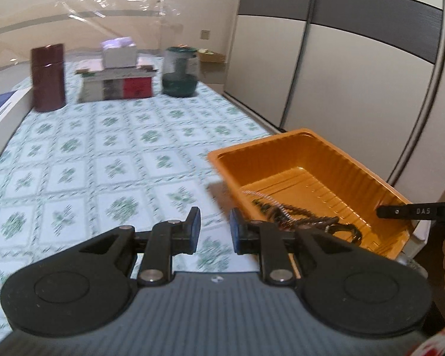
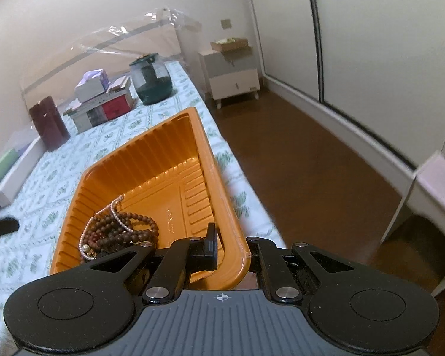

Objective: Organize jewelry

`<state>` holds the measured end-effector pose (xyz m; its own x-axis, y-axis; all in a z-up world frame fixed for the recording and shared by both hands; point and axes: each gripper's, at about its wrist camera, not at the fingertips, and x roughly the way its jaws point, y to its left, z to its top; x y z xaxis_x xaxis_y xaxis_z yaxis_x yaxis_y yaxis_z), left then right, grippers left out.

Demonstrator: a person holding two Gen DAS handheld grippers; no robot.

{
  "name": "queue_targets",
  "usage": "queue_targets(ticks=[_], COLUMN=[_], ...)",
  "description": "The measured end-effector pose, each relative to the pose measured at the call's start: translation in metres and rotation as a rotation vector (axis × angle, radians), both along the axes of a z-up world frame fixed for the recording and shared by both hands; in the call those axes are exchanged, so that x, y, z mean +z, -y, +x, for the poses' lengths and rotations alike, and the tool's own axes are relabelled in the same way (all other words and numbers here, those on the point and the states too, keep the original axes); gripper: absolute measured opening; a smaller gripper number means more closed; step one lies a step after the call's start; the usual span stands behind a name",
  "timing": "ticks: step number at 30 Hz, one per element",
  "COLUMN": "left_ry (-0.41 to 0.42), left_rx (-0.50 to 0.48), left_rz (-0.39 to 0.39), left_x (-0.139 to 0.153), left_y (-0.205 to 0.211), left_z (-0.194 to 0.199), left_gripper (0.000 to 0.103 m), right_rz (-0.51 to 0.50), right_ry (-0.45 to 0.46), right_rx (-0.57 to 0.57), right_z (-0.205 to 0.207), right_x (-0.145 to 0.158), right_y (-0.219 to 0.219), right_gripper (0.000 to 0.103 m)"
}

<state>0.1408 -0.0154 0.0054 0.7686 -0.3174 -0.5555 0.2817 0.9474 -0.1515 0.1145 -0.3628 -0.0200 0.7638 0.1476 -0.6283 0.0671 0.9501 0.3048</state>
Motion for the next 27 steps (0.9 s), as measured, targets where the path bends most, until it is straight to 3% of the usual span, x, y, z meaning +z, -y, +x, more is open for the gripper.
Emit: queue_targets(ticks=[11, 17, 19, 21, 27], left_ry=[-0.063, -0.095, -0.11, -0.124, -0.13], left_rx=[0.081, 0.105, 0.116, 0.123, 0.176], left_rz=[0.031, 0.031, 0.034, 0.029, 0.042], left_x=[-0.016, -0.02, -0.021, -0.022, -0.019], left_y=[-0.027, -0.032, -0.034, -0.035, -0.035], left_z=[-0.021, -0.036, -0.038, -0.043, -0.055], left_gripper=[0.022, 0.035, 0.04, 0.047, 0.09], right_rz=[0.155, 0.201, 0.207, 0.189, 0.156], right_ry=[-0.021, -0.017, -0.02, -0.018, -0.014], right_rx=[-0.003, -0.01, -0.006, -0.026, -0.114], right_z=[0.012, 0.007, 0.007, 0.001, -0.017], right_x=[-0.022, -0.029, -0.029, -0.028, -0.017], right_y=[0.019, 0.025, 0.026, 0.028, 0.031], right_gripper=[0.007, 0.008, 0.02, 0.068, 0.071])
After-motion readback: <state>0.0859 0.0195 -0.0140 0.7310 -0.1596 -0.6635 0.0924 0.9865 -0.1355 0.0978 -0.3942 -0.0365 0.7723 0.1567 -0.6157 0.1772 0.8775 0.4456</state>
